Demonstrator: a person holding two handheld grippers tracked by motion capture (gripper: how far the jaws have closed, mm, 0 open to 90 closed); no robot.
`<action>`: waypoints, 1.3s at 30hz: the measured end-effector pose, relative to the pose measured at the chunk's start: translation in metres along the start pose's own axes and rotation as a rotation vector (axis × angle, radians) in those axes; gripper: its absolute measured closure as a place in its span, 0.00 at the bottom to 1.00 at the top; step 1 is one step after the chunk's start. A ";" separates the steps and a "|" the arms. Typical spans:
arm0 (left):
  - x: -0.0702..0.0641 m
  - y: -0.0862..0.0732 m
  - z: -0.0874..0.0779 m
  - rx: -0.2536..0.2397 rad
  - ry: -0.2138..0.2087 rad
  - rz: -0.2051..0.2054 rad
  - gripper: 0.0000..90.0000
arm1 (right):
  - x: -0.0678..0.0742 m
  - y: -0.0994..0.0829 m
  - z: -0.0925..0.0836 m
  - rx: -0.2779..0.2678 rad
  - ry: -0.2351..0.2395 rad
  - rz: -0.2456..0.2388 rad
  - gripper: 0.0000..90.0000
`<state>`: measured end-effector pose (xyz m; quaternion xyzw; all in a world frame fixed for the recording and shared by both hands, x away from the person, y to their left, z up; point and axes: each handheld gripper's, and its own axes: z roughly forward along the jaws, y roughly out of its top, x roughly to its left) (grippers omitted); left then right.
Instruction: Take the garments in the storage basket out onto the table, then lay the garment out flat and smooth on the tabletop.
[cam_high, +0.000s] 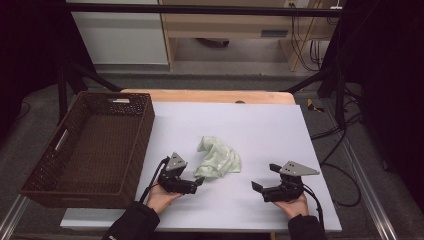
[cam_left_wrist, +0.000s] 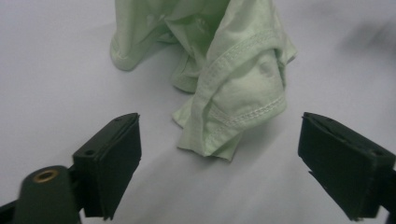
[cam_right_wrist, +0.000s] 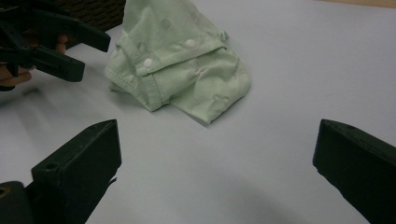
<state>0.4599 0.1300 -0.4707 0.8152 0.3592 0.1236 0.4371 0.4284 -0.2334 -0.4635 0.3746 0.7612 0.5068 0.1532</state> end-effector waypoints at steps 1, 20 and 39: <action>0.001 -0.001 0.001 0.003 0.000 -0.003 0.17 | 0.001 0.000 0.001 0.000 0.004 0.000 0.02; 0.002 -0.006 0.011 0.046 -0.005 -0.007 0.58 | 0.026 0.012 0.033 0.054 0.020 -0.001 0.10; 0.003 -0.007 0.015 0.037 -0.004 -0.044 0.87 | 0.050 0.021 0.075 0.125 -0.008 -0.027 0.34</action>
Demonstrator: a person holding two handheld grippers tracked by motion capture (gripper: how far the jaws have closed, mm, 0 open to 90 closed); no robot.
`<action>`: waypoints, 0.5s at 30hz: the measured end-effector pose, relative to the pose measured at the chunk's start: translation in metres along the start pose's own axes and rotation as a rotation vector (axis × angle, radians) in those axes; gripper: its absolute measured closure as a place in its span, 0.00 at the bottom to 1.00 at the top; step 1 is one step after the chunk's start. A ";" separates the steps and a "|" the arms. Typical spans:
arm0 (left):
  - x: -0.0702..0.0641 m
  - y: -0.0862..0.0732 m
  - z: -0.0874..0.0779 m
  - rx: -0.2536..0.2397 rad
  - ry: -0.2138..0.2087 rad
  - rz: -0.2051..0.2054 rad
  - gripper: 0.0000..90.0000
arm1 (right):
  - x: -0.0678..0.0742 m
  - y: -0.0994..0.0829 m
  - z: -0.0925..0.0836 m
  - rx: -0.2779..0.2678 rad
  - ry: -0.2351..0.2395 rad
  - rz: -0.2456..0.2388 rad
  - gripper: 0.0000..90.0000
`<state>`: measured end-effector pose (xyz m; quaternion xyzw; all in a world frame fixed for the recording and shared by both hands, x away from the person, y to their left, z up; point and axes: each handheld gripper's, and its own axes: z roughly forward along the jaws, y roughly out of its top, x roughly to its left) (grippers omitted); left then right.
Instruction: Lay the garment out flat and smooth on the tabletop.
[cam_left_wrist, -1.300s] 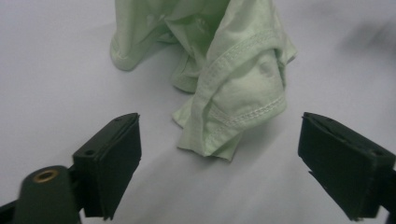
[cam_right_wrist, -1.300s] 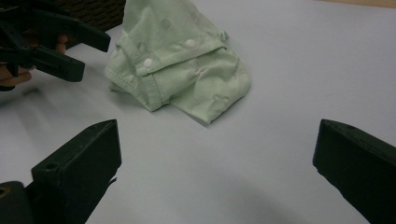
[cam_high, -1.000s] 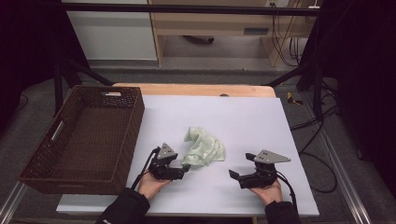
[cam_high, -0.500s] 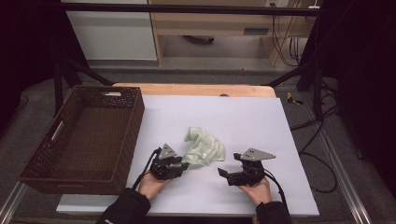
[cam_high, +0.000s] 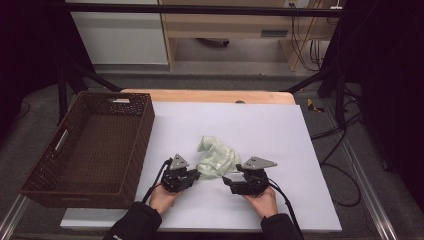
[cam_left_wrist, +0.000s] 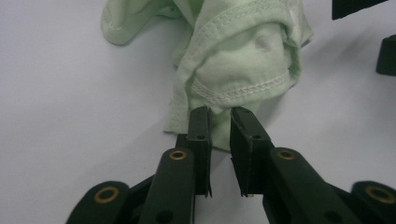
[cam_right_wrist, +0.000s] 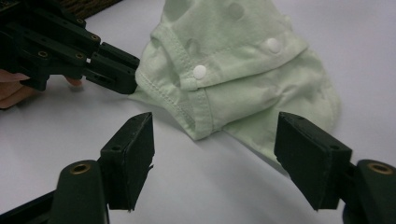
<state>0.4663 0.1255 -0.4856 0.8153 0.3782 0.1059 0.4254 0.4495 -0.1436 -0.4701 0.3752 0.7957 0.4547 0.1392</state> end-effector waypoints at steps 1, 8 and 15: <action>0.000 0.000 0.000 0.001 0.000 -0.002 0.88 | 0.002 0.001 0.003 0.010 -0.004 -0.007 0.36; 0.000 0.000 0.000 -0.001 0.003 -0.001 0.97 | 0.006 0.005 0.020 0.041 -0.045 -0.012 0.46; 0.001 0.000 0.001 0.000 -0.002 -0.004 0.99 | 0.007 0.006 0.030 0.043 -0.085 -0.024 0.63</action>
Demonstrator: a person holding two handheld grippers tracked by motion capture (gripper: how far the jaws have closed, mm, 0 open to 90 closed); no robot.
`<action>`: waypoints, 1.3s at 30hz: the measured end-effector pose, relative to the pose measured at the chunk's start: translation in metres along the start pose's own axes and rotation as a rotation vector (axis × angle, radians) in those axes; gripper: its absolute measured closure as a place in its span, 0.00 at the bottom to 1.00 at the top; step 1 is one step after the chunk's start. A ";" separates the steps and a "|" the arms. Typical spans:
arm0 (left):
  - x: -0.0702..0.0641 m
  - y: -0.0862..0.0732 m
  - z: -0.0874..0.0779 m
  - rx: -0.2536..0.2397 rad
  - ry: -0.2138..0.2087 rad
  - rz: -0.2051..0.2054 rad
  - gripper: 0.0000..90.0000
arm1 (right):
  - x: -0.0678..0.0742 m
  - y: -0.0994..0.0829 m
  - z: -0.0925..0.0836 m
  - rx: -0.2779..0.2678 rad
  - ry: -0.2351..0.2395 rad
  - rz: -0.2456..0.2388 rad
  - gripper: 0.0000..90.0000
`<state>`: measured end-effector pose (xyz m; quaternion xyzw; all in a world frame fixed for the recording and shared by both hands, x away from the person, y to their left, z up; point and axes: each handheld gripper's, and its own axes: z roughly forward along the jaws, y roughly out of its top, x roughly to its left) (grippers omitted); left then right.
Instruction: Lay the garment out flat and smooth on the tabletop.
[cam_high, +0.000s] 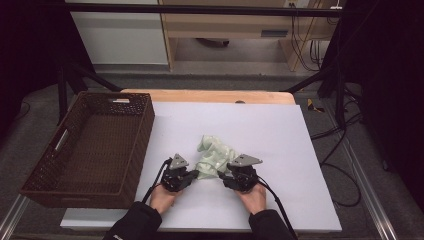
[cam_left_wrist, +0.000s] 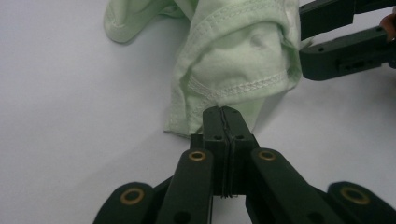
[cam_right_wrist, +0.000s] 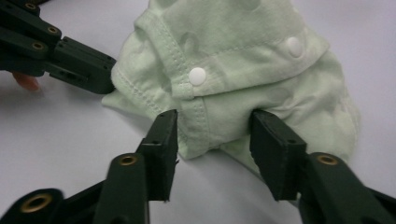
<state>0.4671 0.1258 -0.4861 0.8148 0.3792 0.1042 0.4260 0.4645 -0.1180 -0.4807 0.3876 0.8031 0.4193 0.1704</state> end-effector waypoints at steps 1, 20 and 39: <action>0.000 0.000 0.000 0.000 -0.002 0.000 0.99 | 0.000 0.000 0.001 0.003 -0.008 -0.001 0.66; -0.002 0.002 -0.007 -0.034 -0.027 0.040 0.99 | 0.003 0.003 -0.003 0.005 0.039 0.003 0.82; -0.004 0.004 -0.012 -0.047 -0.027 0.055 0.99 | 0.008 0.007 0.001 0.075 0.006 -0.027 1.00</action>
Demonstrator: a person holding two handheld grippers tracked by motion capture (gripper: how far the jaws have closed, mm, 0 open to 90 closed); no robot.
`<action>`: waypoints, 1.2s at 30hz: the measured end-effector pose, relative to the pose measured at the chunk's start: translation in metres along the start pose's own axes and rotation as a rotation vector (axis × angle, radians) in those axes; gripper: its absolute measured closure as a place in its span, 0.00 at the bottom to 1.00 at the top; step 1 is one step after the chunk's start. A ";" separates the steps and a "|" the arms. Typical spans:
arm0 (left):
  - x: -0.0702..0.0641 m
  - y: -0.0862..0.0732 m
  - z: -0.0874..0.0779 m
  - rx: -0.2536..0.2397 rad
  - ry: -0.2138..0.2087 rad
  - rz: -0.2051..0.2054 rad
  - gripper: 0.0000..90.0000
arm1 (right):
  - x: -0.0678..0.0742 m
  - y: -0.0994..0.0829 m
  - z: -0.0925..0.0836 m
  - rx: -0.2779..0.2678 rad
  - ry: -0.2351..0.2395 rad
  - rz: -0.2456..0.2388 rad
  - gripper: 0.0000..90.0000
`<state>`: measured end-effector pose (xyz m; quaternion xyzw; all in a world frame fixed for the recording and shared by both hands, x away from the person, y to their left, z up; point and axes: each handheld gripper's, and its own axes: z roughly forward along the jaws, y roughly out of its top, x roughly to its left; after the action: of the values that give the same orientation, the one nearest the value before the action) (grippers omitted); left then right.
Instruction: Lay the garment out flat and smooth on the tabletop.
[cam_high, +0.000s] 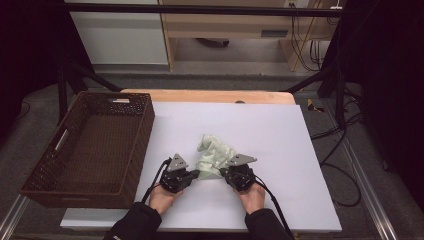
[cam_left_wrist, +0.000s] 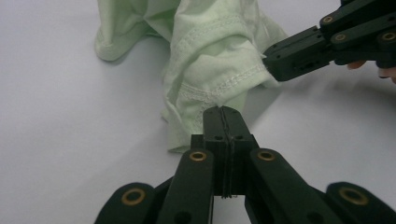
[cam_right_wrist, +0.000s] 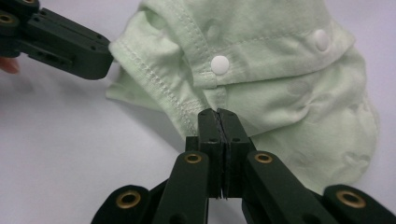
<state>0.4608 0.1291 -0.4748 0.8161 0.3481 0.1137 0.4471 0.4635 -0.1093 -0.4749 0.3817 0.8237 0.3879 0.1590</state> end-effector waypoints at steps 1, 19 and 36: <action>0.001 0.001 -0.002 -0.006 0.003 0.000 0.99 | 0.001 0.001 -0.003 -0.008 0.004 -0.009 1.00; 0.005 0.008 -0.023 -0.004 0.038 0.022 0.91 | 0.037 0.018 -0.024 -0.009 0.185 -0.101 1.00; 0.016 -0.003 -0.004 0.076 0.089 -0.045 0.47 | 0.028 0.011 -0.020 -0.061 0.196 -0.022 0.69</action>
<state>0.4691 0.1432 -0.4769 0.8185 0.3902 0.1266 0.4022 0.4393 -0.0942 -0.4528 0.3279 0.8274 0.4464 0.0934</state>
